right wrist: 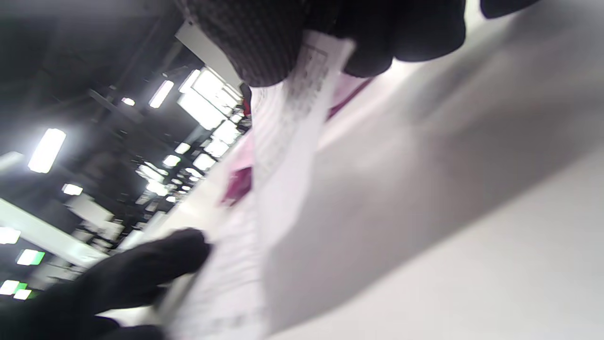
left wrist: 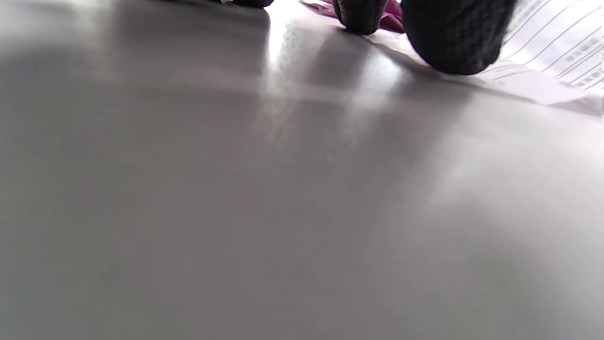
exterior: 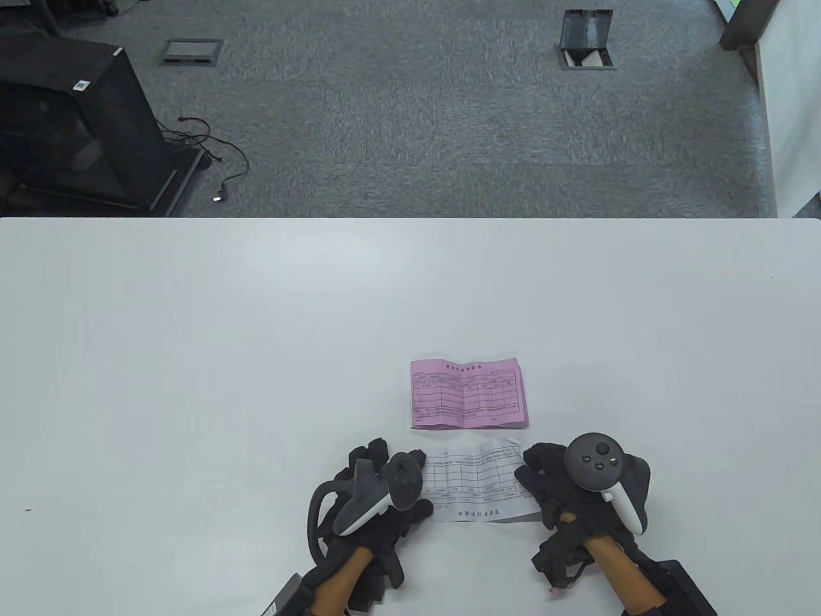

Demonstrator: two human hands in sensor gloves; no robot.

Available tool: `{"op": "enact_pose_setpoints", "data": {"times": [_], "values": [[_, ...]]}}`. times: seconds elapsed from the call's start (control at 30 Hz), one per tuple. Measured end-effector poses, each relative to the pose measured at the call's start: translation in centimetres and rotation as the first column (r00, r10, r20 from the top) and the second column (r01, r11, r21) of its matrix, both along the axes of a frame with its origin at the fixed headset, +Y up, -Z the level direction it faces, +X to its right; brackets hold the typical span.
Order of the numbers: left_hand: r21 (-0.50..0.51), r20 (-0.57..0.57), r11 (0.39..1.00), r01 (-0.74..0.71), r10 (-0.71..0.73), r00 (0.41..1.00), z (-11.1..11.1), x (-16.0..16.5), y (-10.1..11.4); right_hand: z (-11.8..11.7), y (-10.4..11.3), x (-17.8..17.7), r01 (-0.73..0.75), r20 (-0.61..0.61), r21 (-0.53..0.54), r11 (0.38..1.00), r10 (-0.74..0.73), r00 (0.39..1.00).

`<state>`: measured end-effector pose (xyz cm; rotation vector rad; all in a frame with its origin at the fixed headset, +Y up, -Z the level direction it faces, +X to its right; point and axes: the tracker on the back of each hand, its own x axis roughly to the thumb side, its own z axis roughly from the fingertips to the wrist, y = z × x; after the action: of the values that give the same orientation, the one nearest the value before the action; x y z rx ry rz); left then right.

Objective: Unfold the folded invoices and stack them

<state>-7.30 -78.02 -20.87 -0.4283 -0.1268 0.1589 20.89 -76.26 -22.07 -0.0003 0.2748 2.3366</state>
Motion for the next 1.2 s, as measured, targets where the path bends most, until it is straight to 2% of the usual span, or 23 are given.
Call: {"op": "enact_pose_setpoints", "data": {"times": [0.13, 0.23, 0.3, 0.4, 0.47, 0.5, 0.53, 0.6, 0.63, 0.77, 0.9, 1.1, 1.2], "values": [[-0.023, -0.028, 0.993, -0.117, 0.116, 0.993, -0.1, -0.8, 0.6, 0.7, 2.4, -1.2, 0.096, -0.109, 0.123, 0.988, -0.082, 0.991], [-0.033, -0.078, 0.953, -0.302, 0.299, 0.951, -0.2, -2.0, 1.4, 1.5, 4.9, -2.1, 0.159, -0.204, 0.213, 0.964, -0.115, 0.972], [-0.046, -0.108, 0.877, -0.479, 0.472, 0.875, -0.3, -2.8, 2.0, 2.2, 6.7, -2.6, 0.173, -0.224, 0.283, 0.943, -0.110, 0.968], [-0.006, -0.124, 0.784, -0.620, 0.615, 0.779, -0.5, -3.7, 2.7, 3.0, 8.7, -2.8, 0.191, -0.285, 0.382, 0.904, -0.081, 0.955], [0.006, -0.098, 0.685, -0.729, 0.725, 0.681, -0.6, -4.3, 2.9, 3.7, 10.0, -2.9, 0.259, -0.353, 0.470, 0.843, -0.089, 0.931], [0.008, -0.087, 0.643, -0.766, 0.763, 0.640, -0.7, -4.5, 2.9, 3.9, 10.3, -2.8, 0.277, -0.361, 0.500, 0.821, -0.094, 0.928], [0.022, -0.073, 0.578, -0.816, 0.815, 0.575, -0.7, -4.8, 2.9, 4.1, 10.6, -2.7, 0.293, -0.358, 0.537, 0.791, -0.100, 0.928], [0.066, -0.062, 0.509, -0.858, 0.861, 0.506, -0.7, -5.2, 3.1, 4.3, 10.7, -2.6, 0.305, -0.366, 0.551, 0.777, -0.104, 0.925], [0.097, -0.041, 0.493, -0.864, 0.870, 0.492, -0.6, -5.4, 3.3, 4.3, 10.5, -2.4, 0.314, -0.365, 0.554, 0.771, -0.114, 0.924], [0.250, 0.000, 0.441, -0.862, 0.890, 0.455, -0.4, -5.5, 3.9, 3.4, 9.2, -1.6, 0.270, -0.284, 0.556, 0.786, -0.126, 0.951], [0.324, 0.016, 0.412, -0.852, 0.897, 0.441, -0.4, -5.5, 3.9, 1.7, 7.5, -0.4, 0.228, -0.166, 0.522, 0.822, -0.165, 0.972], [0.360, -0.003, 0.525, -0.771, 0.827, 0.562, -0.5, -5.2, 3.9, -0.1, 5.2, 0.7, 0.198, -0.074, 0.465, 0.863, -0.185, 0.980], [0.368, -0.011, 0.524, -0.768, 0.829, 0.560, -0.6, -5.1, 3.8, -0.3, 4.5, 0.8, 0.171, -0.050, 0.462, 0.870, -0.167, 0.985]]}}
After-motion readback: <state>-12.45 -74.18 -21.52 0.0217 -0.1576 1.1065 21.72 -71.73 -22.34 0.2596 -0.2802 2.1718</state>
